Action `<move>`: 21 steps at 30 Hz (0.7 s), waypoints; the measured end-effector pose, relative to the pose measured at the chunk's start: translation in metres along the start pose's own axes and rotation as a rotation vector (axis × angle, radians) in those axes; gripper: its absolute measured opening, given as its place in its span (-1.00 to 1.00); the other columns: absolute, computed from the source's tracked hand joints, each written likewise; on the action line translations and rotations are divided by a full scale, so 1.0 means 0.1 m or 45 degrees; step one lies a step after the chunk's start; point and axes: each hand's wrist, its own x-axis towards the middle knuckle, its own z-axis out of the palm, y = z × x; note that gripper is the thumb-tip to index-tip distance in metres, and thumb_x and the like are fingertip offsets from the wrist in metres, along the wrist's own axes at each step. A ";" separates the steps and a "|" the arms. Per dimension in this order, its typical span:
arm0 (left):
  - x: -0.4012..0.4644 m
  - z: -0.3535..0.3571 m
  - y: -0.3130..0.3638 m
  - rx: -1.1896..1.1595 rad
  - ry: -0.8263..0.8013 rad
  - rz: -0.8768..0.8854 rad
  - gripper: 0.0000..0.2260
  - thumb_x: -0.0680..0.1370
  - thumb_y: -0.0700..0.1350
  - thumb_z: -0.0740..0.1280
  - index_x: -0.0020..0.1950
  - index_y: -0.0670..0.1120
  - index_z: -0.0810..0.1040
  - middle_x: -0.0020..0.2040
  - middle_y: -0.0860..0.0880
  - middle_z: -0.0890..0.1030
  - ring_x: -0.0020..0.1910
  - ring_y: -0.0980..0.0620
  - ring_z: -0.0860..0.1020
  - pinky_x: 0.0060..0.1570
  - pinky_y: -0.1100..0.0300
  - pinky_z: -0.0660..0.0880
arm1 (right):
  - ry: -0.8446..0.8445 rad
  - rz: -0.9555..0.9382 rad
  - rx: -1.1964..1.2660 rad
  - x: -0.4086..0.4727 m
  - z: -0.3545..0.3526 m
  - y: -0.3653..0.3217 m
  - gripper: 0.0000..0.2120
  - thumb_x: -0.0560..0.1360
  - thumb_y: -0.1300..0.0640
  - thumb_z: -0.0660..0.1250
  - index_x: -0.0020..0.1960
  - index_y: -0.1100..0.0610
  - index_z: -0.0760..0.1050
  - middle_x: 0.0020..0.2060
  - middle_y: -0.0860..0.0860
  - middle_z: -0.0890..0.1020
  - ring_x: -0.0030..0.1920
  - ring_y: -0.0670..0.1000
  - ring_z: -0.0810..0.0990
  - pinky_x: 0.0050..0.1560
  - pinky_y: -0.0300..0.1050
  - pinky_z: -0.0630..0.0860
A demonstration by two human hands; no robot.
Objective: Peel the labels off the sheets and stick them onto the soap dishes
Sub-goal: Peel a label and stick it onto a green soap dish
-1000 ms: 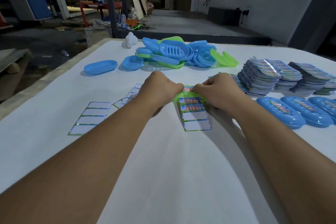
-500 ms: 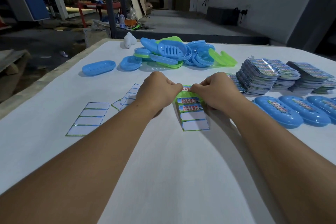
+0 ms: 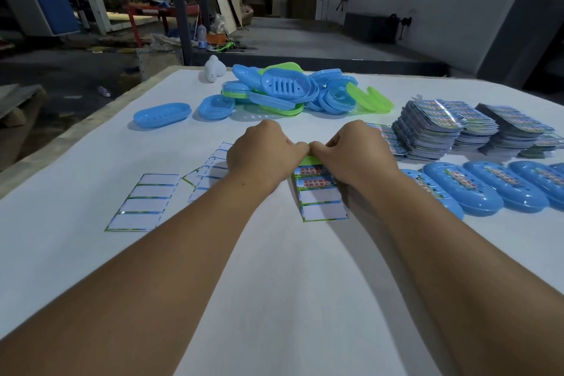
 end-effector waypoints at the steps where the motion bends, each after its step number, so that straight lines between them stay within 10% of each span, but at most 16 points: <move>1: 0.00 0.00 0.01 0.034 0.014 0.010 -0.71 0.45 0.23 0.36 -0.18 0.02 0.64 -0.23 0.08 0.62 -0.18 -0.03 0.58 -0.33 0.17 0.36 | 0.011 0.001 -0.024 0.00 0.00 0.00 -0.58 0.46 -0.17 0.37 -0.31 0.18 0.59 -0.44 0.06 0.56 -0.32 0.11 0.53 -0.43 -0.13 0.24; 15: -0.01 -0.01 0.02 0.216 0.128 0.117 -0.67 0.49 0.26 0.32 -0.01 0.02 0.49 -0.17 0.05 0.54 -0.19 -0.03 0.51 -0.32 0.14 0.29 | -0.014 -0.016 -0.079 0.04 0.00 0.01 -0.63 0.45 -0.20 0.35 -0.07 0.12 0.52 -0.22 0.03 0.58 -0.12 0.12 0.54 -0.30 -0.09 0.33; 21: -0.02 0.02 -0.05 0.083 0.089 0.094 -0.69 0.48 0.25 0.35 0.00 0.07 0.38 -0.15 0.07 0.48 -0.16 -0.01 0.48 -0.31 0.14 0.28 | -0.099 -0.218 0.101 -0.02 -0.02 0.02 -0.61 0.58 -0.10 0.32 0.38 -0.03 0.49 0.25 -0.01 0.60 0.25 0.05 0.54 0.13 -0.06 0.44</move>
